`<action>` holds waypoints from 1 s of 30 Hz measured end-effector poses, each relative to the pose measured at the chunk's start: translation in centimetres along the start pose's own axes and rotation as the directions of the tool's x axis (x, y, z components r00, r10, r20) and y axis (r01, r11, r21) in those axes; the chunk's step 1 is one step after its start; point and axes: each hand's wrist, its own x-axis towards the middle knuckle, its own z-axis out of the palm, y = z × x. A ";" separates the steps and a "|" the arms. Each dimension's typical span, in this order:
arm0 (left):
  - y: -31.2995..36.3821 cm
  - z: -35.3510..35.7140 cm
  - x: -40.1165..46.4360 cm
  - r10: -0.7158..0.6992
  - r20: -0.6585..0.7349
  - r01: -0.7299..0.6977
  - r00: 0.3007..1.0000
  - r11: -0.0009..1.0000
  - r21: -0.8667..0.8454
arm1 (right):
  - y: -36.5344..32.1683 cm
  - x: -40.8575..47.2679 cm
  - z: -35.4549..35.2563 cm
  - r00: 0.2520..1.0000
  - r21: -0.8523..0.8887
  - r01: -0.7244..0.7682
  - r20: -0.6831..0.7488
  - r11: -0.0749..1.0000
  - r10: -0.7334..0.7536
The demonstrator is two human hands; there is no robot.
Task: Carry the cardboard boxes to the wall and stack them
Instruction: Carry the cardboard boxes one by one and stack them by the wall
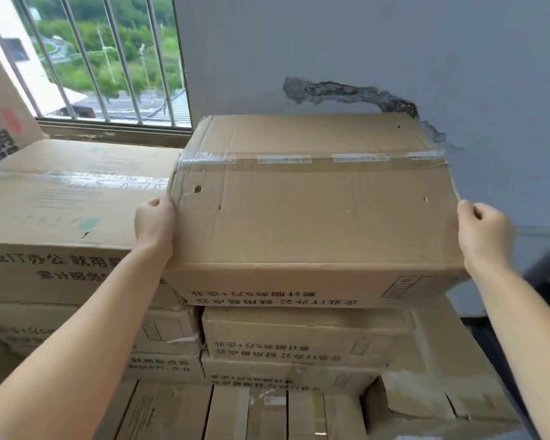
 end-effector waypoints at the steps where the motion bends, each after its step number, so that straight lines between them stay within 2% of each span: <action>1: -0.1 0.3 0.5 0.013 -0.006 -0.013 1.000 0.999 0.046 | 0.4 0.7 0.9 1.000 -0.009 -0.004 0.012 1.000 0.004; 5: -1.4 1.5 1.7 0.079 0.015 -0.080 0.997 0.951 0.297 | 3.1 2.1 3.5 0.995 -0.052 -0.062 0.070 0.997 0.066; 9: -1.8 3.1 1.6 0.191 -0.003 -0.154 0.982 0.799 0.582 | 5.9 2.1 5.0 0.989 -0.149 -0.103 0.085 0.983 0.117; 14: -1.9 4.1 2.6 0.261 -0.013 -0.171 0.965 0.669 0.723 | 6.2 3.1 5.9 0.984 -0.204 -0.101 0.122 0.974 0.127; 21: -2.4 3.5 2.1 0.283 0.141 -0.265 0.949 0.471 0.842 | 6.9 2.8 5.6 0.978 -0.291 -0.059 0.176 0.955 0.114; 26: -2.8 2.2 0.6 0.249 0.252 -0.341 0.935 0.440 0.831 | 6.7 2.0 4.9 0.970 -0.306 0.020 0.237 0.952 0.055; 28: -2.8 1.4 0.4 0.253 0.301 -0.390 0.919 0.483 0.784 | 6.0 1.4 4.5 0.959 -0.311 0.025 0.275 0.950 0.064; 30: -3.0 0.3 -0.4 0.273 0.351 -0.444 0.896 0.576 0.686 | 5.3 0.2 3.9 0.946 -0.300 0.048 0.321 0.953 0.053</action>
